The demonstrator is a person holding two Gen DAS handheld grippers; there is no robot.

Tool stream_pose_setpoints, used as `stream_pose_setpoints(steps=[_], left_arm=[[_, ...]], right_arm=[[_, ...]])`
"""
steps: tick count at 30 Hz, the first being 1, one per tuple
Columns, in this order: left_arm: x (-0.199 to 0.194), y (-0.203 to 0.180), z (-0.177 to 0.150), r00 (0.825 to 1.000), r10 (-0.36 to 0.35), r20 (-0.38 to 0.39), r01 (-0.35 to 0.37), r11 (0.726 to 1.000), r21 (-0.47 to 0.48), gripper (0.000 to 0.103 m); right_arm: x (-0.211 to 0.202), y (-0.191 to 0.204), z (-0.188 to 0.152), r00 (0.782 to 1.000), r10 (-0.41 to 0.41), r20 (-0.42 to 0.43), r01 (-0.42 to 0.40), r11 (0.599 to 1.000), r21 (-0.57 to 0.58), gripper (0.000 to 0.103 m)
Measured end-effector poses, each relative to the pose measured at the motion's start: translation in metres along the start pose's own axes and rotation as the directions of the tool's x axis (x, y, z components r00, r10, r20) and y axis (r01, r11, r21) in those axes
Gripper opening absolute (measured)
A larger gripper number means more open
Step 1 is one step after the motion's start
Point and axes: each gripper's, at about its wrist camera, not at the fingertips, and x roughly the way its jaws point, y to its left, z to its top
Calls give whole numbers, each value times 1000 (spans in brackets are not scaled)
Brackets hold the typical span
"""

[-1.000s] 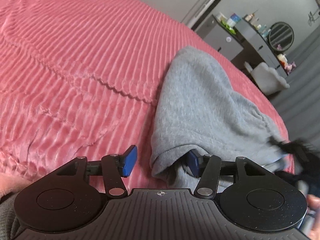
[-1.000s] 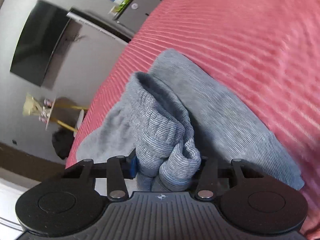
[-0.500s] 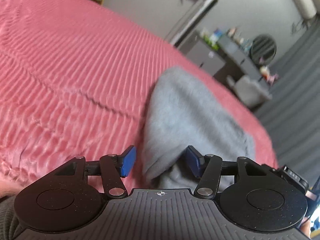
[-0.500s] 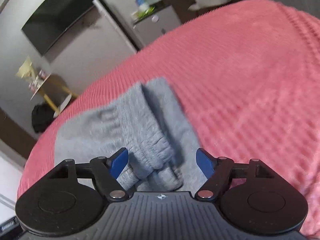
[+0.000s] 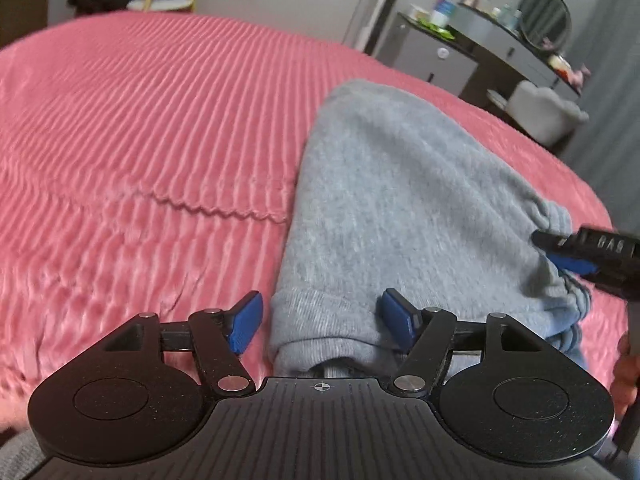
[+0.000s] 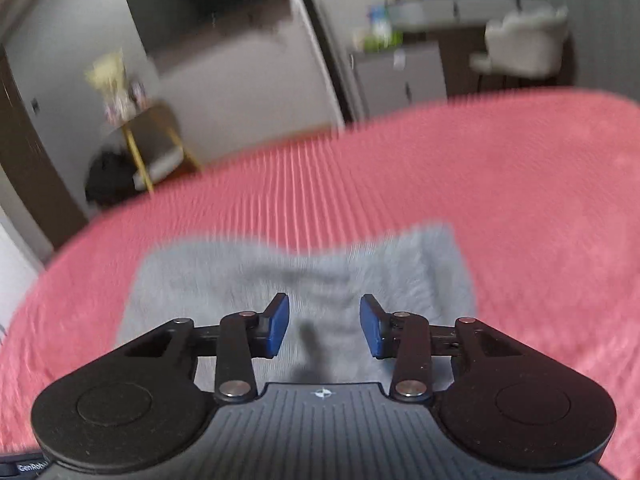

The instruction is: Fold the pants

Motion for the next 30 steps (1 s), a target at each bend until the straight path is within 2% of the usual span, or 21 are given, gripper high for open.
stream_pose_setpoints(steps=[2, 4, 6, 9, 11, 12, 13, 15, 16, 18, 19, 22, 24, 26, 27, 28, 30], left_arm=[[-1, 3, 1, 1000, -12, -3, 12, 1000, -14, 72], [1, 9, 3, 999, -34, -17, 33, 998, -55, 74], [3, 16, 4, 998, -55, -26, 52, 994, -97, 74], [3, 20, 3, 998, -64, -23, 61, 992, -110, 74], [3, 19, 1, 998, -57, -17, 55, 993, -100, 74], [3, 20, -2, 998, -54, -14, 53, 994, -96, 74], [3, 19, -2, 999, -53, -12, 51, 994, -93, 74], [3, 18, -4, 999, -52, -11, 51, 994, -98, 74], [3, 19, -5, 999, -52, -11, 51, 993, -102, 74], [3, 18, -4, 998, -54, -13, 52, 993, -110, 75], [4, 17, -5, 999, -53, -13, 51, 992, -114, 75], [4, 16, -5, 999, -50, -11, 49, 992, -118, 75], [4, 17, -5, 999, -52, -10, 50, 991, -125, 76], [4, 19, -6, 999, -54, -11, 52, 989, -138, 76], [4, 19, -6, 998, -55, -10, 53, 988, -143, 76], [4, 20, -6, 998, -57, -9, 55, 987, -149, 76], [3, 20, -7, 998, -60, -10, 58, 987, -151, 75]], right_arm=[[-11, 3, -21, 999, 43, 1, -43, 999, -3, 39], [-22, 5, -43, 998, 61, -10, -62, 996, -57, 39], [-38, 1, -53, 997, 73, -5, -73, 995, -64, 39], [-67, -27, -57, 991, 131, 36, -134, 986, 97, 39], [-77, -46, -57, 992, 122, 38, -128, 965, 229, 42], [-79, -55, -57, 995, 94, 24, -97, 951, 295, 57], [-80, -65, -58, 998, 70, 10, -69, 933, 352, 69], [-77, -86, -63, 992, 123, 9, -113, 876, 468, 70], [-74, -96, -66, 986, 162, 26, -151, 830, 536, 70], [-63, -110, -70, 985, 174, 12, -144, 770, 622, 70], [-57, -115, -72, 983, 185, 3, -141, 739, 659, 70], [-45, -126, -78, 973, 224, 56, -190, 643, 742, 74], [-42, -126, -81, 969, 233, 80, -208, 600, 772, 76], [-37, -122, -75, 968, 234, 87, -215, 603, 768, 76], [-36, -119, -70, 969, 231, 82, -212, 619, 756, 67], [-35, -115, -66, 972, 223, 75, -205, 643, 738, 54], [-39, -105, -65, 976, 207, 75, -199, 683, 703, 48]])
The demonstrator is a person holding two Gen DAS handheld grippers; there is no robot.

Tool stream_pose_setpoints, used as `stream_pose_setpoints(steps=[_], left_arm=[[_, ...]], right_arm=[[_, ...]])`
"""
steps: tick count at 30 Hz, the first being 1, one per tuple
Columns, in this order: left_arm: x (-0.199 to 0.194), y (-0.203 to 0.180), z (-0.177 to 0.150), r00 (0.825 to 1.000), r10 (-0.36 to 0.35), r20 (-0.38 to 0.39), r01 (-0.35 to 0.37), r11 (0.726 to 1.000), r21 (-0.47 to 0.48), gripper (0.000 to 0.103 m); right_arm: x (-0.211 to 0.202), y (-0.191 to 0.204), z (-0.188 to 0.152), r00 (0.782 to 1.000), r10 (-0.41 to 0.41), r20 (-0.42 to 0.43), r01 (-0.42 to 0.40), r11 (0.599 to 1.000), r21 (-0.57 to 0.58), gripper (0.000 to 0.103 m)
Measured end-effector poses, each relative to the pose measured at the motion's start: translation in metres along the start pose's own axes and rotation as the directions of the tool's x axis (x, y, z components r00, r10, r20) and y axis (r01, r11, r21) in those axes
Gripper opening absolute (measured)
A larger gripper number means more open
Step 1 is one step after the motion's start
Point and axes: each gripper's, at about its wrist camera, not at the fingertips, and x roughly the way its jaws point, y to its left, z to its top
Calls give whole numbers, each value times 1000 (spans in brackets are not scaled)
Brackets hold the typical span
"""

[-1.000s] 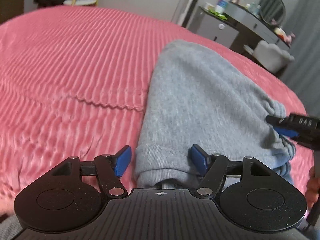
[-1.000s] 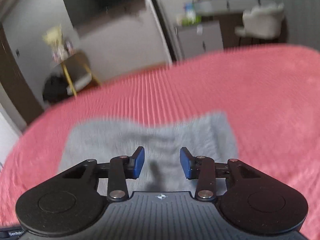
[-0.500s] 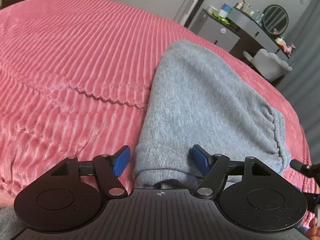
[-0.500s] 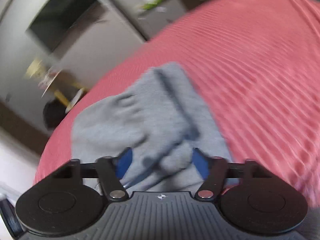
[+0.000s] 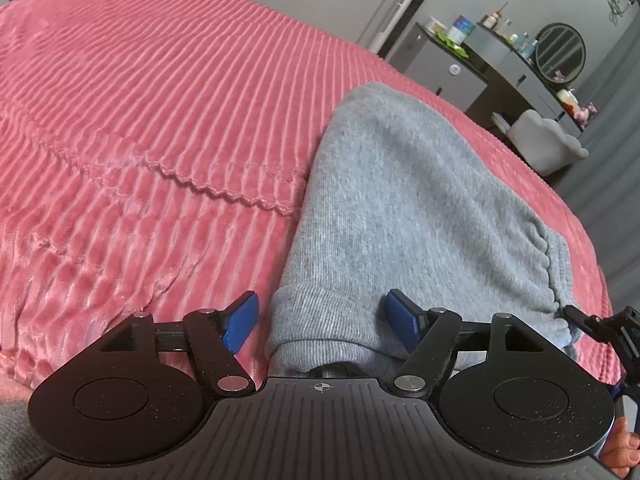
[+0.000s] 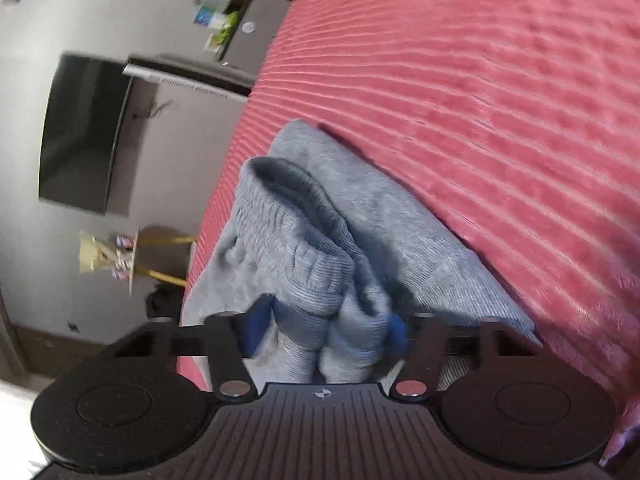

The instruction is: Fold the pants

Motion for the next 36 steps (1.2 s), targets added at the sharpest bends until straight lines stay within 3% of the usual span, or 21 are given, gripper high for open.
stream_pose_setpoints(steps=[3, 7, 9, 11, 14, 18, 21, 24, 27, 31, 33, 36], left_arm=[[-3, -2, -1, 1000, -13, 3, 13, 1000, 19, 68], [-3, -3, -3, 999, -32, -11, 32, 999, 31, 69], [-1, -5, -3, 1000, -19, -20, 20, 999, 46, 73], [-1, -10, -4, 1000, 3, -19, -2, 998, 64, 75], [-7, -12, -2, 1000, 14, 5, -14, 998, 69, 73], [-17, -9, 6, 998, 38, 49, -40, 999, 37, 73], [-19, -25, 17, 994, 50, 97, -60, 992, 113, 73], [-8, -45, 36, 990, 70, 124, -91, 980, 179, 73], [14, -68, 60, 993, 60, 98, -81, 970, 231, 74], [50, -101, 82, 996, 54, 75, -76, 942, 328, 74], [74, -115, 86, 989, 124, 82, -146, 915, 376, 75], [105, -128, 88, 958, 258, 127, -288, 843, 454, 85]], right_arm=[[-12, 15, -3, 1000, 6, 28, -3, 995, -96, 40], [-38, 37, -5, 996, 43, 72, -24, 968, -251, 39], [-38, 35, -7, 995, -40, 97, 70, 940, -335, 39], [-27, 30, -6, 976, -196, 96, 218, 888, -405, 48], [-33, 27, 0, 978, -177, 107, 204, 913, -355, 64], [-45, 33, 1, 954, -203, 221, 285, 848, -448, 77], [-42, 24, 6, 972, -165, 167, 220, 887, -407, 77], [-35, 21, 9, 973, -171, 156, 221, 890, -399, 77], [-17, 26, 5, 970, -184, 159, 235, 879, -416, 84], [3, 25, 7, 973, -184, 137, 224, 886, -405, 90], [9, 20, 9, 974, -191, 119, 223, 888, -402, 92], [15, 18, 7, 973, -206, 107, 233, 876, -423, 97]])
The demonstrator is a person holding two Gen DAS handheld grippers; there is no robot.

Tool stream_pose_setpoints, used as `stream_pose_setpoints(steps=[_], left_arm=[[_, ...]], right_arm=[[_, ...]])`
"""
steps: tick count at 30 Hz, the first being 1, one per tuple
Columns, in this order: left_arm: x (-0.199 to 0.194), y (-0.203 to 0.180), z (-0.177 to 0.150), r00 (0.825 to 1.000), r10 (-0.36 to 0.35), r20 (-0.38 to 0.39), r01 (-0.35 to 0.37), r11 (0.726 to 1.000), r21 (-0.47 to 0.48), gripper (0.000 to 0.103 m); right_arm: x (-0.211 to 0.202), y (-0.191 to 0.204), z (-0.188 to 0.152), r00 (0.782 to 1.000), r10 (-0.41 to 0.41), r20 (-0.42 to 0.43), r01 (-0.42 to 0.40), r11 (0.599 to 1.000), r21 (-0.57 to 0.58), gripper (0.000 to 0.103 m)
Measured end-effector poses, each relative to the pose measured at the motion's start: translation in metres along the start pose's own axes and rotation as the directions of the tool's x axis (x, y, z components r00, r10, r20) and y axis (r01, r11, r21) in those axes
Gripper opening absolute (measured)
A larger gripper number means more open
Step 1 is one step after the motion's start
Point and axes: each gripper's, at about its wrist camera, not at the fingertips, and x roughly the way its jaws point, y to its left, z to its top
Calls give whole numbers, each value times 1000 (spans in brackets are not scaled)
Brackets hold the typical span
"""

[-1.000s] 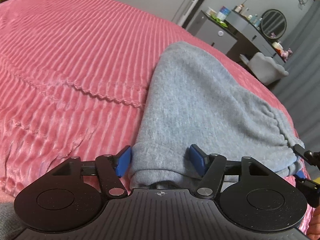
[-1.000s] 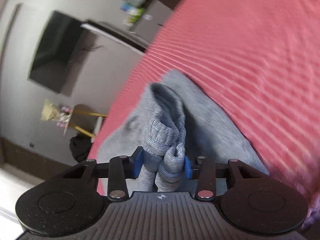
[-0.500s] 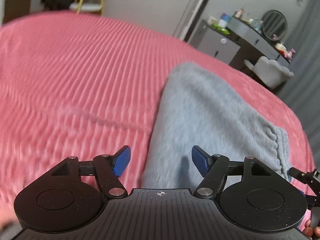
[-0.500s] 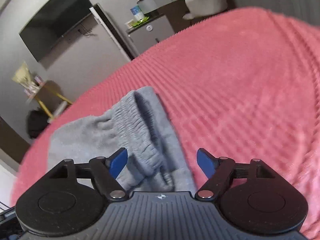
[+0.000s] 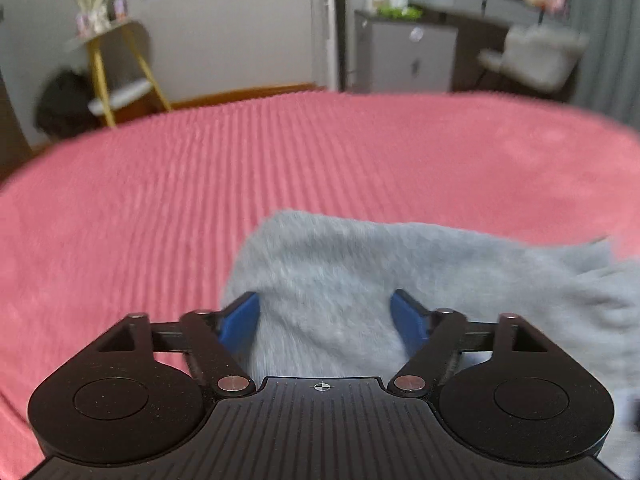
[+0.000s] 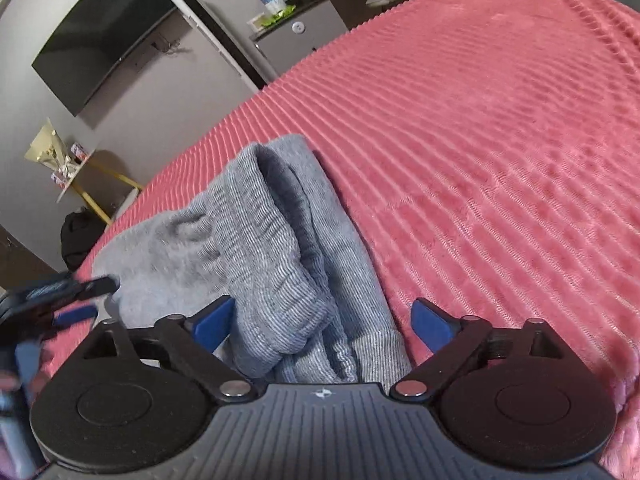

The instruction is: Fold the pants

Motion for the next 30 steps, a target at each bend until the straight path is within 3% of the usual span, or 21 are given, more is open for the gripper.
stream_pose_setpoints(steps=[1, 3, 7, 10, 12, 15, 18, 21, 22, 24, 26, 30], left_arm=[[5, -2, 1, 1000, 26, -3, -26, 1000, -13, 91], [4, -1, 2, 999, 42, 2, -42, 998, -51, 93], [-21, 20, -12, 998, -59, 0, 59, 995, -74, 89], [-41, 45, -33, 994, -106, 2, 106, 988, -110, 89], [-45, 55, -46, 992, -118, -34, 112, 982, -150, 89], [-41, 65, -61, 983, -156, -96, 136, 972, -194, 89], [-41, 74, -69, 977, -180, -117, 148, 960, -236, 89], [-45, 77, -74, 973, -188, -135, 153, 960, -235, 89], [-45, 78, -73, 973, -186, -135, 152, 962, -227, 89], [-43, 78, -72, 974, -180, -139, 149, 967, -209, 90], [-42, 77, -72, 975, -173, -141, 143, 969, -204, 91], [-38, 72, -69, 972, -178, -150, 143, 965, -218, 91]], right_arm=[[2, 1, -1, 1000, 2, 0, -2, 1000, -6, 99], [6, 0, 0, 1000, 7, 0, -7, 1000, -5, 99], [0, 0, 5, 1000, 19, -9, -19, 1000, -1, 99], [-17, 9, 13, 998, 26, 50, -24, 999, -45, 99], [-21, 20, 23, 996, 41, 78, -34, 996, -82, 99], [-9, 46, 42, 997, 60, 50, -52, 988, -148, 99], [11, 72, 47, 999, 17, 27, -8, 951, -309, 99], [29, 76, 40, 990, -131, 43, 137, 888, -440, 95], [28, 67, 40, 987, -143, 68, 159, 884, -440, 96], [19, 49, 41, 992, -103, 78, 125, 925, -358, 96], [11, 31, 39, 996, -62, 59, 75, 964, -255, 96], [4, 12, 28, 1000, -10, 5, 11, 987, -159, 97]])
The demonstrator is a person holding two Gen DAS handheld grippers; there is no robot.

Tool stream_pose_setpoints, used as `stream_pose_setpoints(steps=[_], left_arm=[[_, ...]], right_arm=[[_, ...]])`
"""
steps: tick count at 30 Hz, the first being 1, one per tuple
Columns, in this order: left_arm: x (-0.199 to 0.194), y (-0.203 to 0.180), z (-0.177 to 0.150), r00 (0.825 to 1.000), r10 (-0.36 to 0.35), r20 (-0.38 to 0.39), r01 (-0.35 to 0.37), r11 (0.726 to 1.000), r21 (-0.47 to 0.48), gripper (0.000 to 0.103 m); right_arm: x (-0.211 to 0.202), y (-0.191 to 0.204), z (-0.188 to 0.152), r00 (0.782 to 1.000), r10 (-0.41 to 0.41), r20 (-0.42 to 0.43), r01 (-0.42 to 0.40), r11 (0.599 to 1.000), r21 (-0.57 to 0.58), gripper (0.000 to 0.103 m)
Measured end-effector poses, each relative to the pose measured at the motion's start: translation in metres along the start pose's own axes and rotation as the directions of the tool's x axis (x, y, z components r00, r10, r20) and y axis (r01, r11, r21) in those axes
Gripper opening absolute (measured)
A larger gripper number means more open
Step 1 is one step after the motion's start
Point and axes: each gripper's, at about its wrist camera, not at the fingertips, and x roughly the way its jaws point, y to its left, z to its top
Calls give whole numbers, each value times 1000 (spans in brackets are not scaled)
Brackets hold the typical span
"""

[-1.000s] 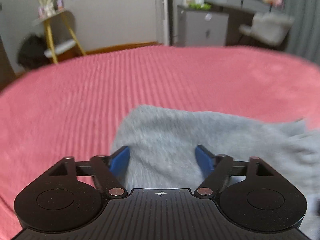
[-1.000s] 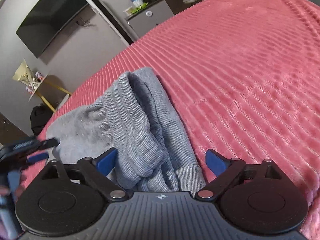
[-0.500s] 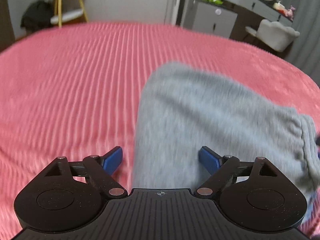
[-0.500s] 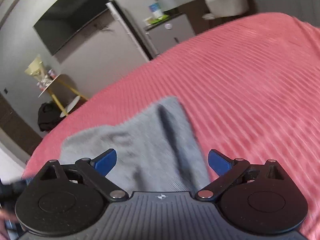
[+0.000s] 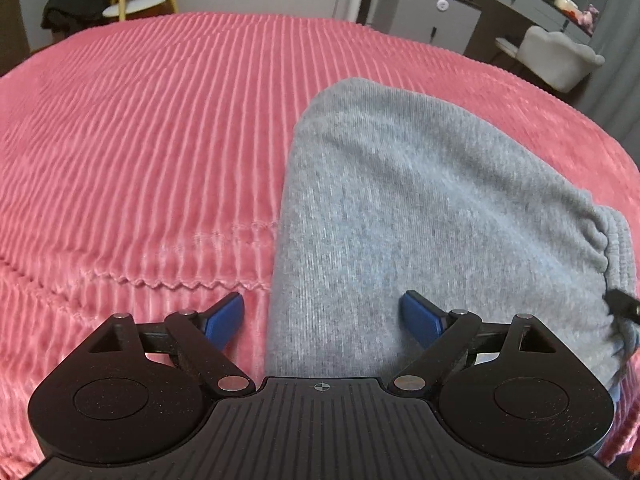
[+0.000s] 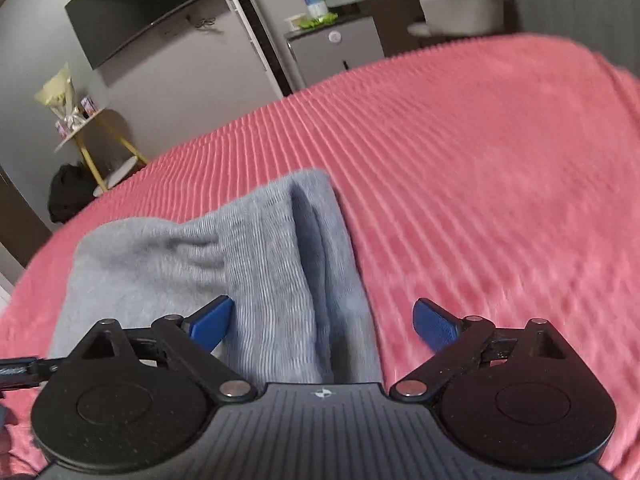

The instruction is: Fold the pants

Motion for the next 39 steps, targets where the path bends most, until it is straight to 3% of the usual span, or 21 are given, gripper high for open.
stream_pose_setpoints(steps=[6, 13, 23, 29, 34, 39], left_arm=[[1, 0, -1, 1000, -9, -4, 9, 1000, -6, 91], [5, 1, 1, 999, -31, -24, 30, 999, -31, 91], [0, 19, -16, 980, -192, -48, 187, 978, -90, 92], [-6, 38, -30, 962, -269, -49, 258, 953, -159, 92], [-12, 51, -34, 949, -315, -30, 300, 925, -232, 92], [-7, 58, -30, 935, -354, -28, 328, 891, -315, 93]], right_arm=[[-1, -18, -10, 990, 118, -76, -106, 984, 145, 97], [2, -21, -10, 987, 135, -90, -119, 979, 163, 99], [5, -39, -12, 974, 212, -77, -186, 950, 252, 99], [3, -62, -15, 955, 295, -36, -258, 883, 391, 99], [-5, -71, -21, 943, 331, -46, -272, 839, 471, 99], [1, -87, -28, 915, 401, -40, -308, 760, 572, 99]])
